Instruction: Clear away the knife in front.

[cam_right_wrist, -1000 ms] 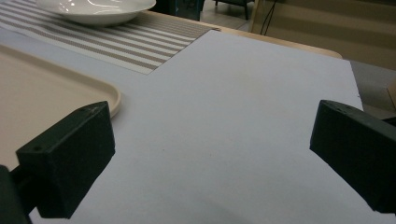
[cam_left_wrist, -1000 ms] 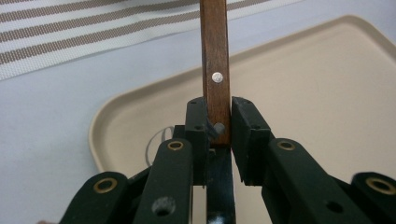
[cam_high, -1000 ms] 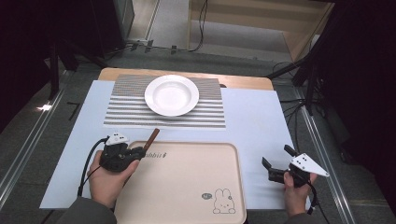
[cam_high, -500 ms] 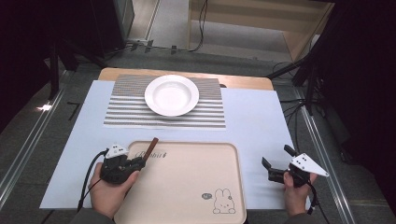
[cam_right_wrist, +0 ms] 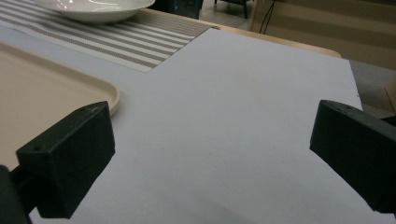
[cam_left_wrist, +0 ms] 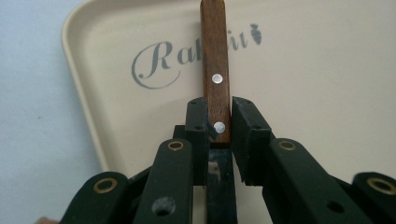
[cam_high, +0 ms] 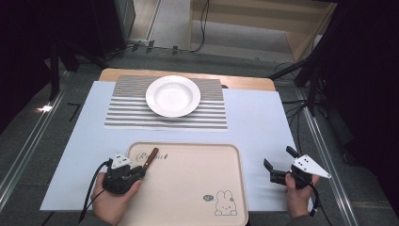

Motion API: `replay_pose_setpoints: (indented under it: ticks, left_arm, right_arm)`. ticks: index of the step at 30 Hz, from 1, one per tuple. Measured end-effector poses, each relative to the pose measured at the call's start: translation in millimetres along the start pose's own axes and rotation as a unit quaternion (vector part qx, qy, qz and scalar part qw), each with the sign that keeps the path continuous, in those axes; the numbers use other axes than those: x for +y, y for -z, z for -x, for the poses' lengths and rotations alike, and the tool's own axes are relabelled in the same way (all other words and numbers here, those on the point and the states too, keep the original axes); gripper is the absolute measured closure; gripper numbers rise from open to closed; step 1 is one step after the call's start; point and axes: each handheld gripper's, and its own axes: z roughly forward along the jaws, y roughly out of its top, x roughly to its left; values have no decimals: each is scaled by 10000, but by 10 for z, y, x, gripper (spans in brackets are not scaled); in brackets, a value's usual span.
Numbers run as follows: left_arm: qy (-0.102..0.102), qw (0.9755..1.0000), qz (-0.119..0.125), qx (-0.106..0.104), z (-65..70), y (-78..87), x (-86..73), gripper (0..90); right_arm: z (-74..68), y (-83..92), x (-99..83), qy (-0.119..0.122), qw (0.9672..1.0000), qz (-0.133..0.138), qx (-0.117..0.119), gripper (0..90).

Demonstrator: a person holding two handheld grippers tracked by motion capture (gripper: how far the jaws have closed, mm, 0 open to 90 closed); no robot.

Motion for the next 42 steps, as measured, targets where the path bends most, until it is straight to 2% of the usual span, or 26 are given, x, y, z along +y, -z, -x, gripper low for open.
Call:
replay_pose_setpoints:
  ticks: [3,5,6,7,8,9,10,11,12,13,15,16,17,18,19,23,24,30,31,35,38,40,42]
  left_arm:
    - [-10,10000,13,3,-7,-7,7,750]
    - [-261,9989,293,253,14,23,24,664]
    - [-305,9984,392,263,23,42,42,659]
    - [-325,9981,477,202,27,56,63,670]
    - [-325,9981,477,202,27,56,63,709]
    - [-363,9980,498,109,28,63,85,756]
    - [-465,9980,428,-73,43,39,120,801]
    - [-465,9980,428,-73,43,39,120,843]
    - [-641,9972,310,-232,77,-1,147,881]
    - [-641,9972,310,-232,77,-1,147,891]
    - [-769,9965,199,-274,117,-53,173,893]
    - [-857,9961,54,-208,141,-108,195,893]
    - [-857,9961,54,-208,141,-108,195,893]
    - [-908,9958,-67,-32,150,-149,205,894]
    - [-924,9957,-100,14,148,-157,205,894]
    - [-917,9956,-159,59,110,-163,196,895]
    - [-845,9963,-162,74,69,-158,179,895]
    - [-715,9974,-110,72,-35,-103,142,894]
    - [-680,9976,-83,140,-67,-85,132,894]
    - [-579,9982,-53,138,-129,-54,119,894]
    - [-436,9988,12,233,-212,-26,102,893]
    - [-402,9989,36,239,-233,-20,96,892]
    - [-310,9994,111,114,-264,-13,87,889]
  right_arm:
    - [0,0,0,5,10000,0,-4,0]
    - [-1,0,0,2,10000,-3,-7,0]
    - [-1,-1,0,2,10000,-6,-13,0]
    - [-3,-2,1,1,10000,-17,-17,0]
    - [-4,-6,2,2,10000,-15,-19,0]
    - [-7,-7,2,3,10000,-25,-16,0]
    - [-5,-8,3,25,10000,-24,-13,0]
    - [-5,-8,3,25,10000,-24,-13,0]
    - [-6,-6,2,2,10000,-24,-21,0]
    - [-5,-6,1,6,10000,-19,-21,0]
    - [-5,-6,1,5,10000,-21,-20,0]
    - [-6,-6,1,6,10000,-27,-22,0]
    - [-6,-6,1,6,10000,-27,-22,0]
    - [-6,-5,1,6,10000,-28,-22,0]
    - [-5,-4,0,6,10000,-24,-21,0]
    - [-1,-3,0,0,10000,-23,-26,0]
    - [-3,-5,1,4,10000,-23,-25,0]
    - [-4,-5,1,-4,10000,-25,-30,0]
    - [-3,-5,1,-3,10000,-25,-30,0]
    - [-3,-5,0,2,10000,-23,-24,0]
    - [-1,-3,1,-2,10000,-24,-26,0]
    - [-1,-4,1,-4,10000,-25,-27,0]
    - [-2,-5,1,0,10000,-24,-27,0]
